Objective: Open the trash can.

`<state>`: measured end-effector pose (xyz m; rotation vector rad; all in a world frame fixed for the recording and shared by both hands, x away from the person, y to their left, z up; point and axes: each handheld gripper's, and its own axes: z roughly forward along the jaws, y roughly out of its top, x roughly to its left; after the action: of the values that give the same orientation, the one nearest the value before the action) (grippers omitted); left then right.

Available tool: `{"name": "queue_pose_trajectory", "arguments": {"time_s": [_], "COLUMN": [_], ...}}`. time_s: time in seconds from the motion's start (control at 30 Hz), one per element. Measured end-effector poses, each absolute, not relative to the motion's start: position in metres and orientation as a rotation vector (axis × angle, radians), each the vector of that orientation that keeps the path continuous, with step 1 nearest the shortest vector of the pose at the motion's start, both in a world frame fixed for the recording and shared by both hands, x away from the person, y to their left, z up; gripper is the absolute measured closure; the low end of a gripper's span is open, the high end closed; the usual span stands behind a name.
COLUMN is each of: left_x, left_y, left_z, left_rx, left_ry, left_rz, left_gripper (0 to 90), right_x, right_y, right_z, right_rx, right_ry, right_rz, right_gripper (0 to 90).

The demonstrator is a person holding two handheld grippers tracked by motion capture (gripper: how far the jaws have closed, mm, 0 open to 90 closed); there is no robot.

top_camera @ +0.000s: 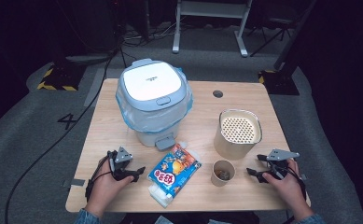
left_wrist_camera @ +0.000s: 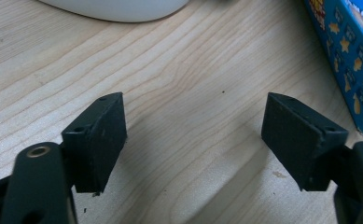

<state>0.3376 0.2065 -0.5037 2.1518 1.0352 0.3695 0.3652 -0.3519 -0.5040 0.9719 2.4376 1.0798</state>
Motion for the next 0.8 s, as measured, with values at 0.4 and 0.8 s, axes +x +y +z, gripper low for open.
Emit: {"name": "queue_pose_trajectory", "arguments": {"time_s": [0.4,0.8], "left_x": [0.340,0.340], "left_y": [0.212,0.210], "left_z": [-0.496,-0.461], "left_rx": [2.159,2.124], "left_ry": [1.004,0.908], "left_rz": [0.327,0.308], "left_gripper": [34.6,38.3], "right_x": [0.365,0.365], "right_y": [-0.352,-0.352], "right_z": [-0.504,-0.504], "right_rx": [0.972,0.972], "right_ry": [2.437,2.436], "right_rz": [1.080,1.080], "right_gripper": [19.8,19.7]}}
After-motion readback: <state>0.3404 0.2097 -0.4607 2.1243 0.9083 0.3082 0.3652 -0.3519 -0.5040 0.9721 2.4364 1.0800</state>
